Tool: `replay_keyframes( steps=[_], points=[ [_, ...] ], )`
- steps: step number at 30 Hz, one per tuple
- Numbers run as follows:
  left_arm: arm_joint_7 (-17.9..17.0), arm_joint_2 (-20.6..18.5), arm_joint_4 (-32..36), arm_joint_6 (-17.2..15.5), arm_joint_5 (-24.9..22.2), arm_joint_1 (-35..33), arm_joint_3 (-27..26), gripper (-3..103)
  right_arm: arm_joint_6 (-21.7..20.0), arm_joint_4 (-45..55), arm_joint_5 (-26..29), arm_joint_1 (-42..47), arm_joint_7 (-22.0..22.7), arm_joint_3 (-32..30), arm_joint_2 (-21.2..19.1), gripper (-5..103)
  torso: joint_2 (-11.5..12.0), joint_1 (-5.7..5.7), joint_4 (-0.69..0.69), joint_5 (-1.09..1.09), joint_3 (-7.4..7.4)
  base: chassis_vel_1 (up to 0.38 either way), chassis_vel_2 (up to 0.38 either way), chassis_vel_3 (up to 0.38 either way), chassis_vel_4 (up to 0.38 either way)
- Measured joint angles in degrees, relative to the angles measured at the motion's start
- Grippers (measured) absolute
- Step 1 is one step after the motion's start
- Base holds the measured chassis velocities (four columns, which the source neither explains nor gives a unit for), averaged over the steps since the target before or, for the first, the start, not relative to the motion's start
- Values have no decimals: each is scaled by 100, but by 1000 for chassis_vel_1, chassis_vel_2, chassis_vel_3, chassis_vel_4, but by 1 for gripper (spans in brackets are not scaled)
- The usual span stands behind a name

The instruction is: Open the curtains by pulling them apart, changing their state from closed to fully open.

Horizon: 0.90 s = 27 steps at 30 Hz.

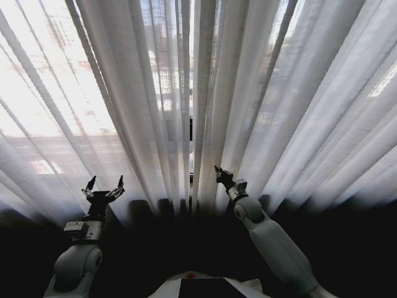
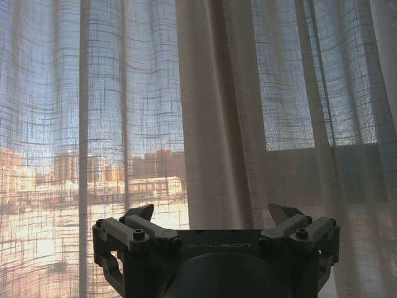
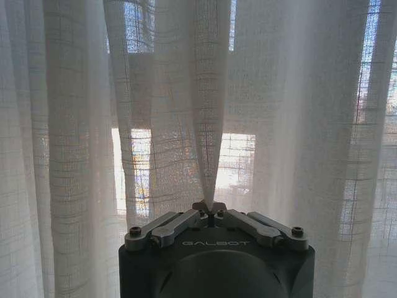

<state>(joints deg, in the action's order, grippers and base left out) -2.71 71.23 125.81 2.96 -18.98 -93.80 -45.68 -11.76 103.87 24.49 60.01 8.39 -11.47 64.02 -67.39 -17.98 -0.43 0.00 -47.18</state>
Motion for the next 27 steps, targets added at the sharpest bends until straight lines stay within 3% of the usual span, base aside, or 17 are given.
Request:
replay_keyframes(
  steps=[27],
  points=[
    [-16, 105, 122, 98, 55, -163, -141, 100, 126, 1027, 500, 346, 287, -381, -310, 0, 0, 0, 0, 0, 0, 0, 0, 0, 0]
  ],
)
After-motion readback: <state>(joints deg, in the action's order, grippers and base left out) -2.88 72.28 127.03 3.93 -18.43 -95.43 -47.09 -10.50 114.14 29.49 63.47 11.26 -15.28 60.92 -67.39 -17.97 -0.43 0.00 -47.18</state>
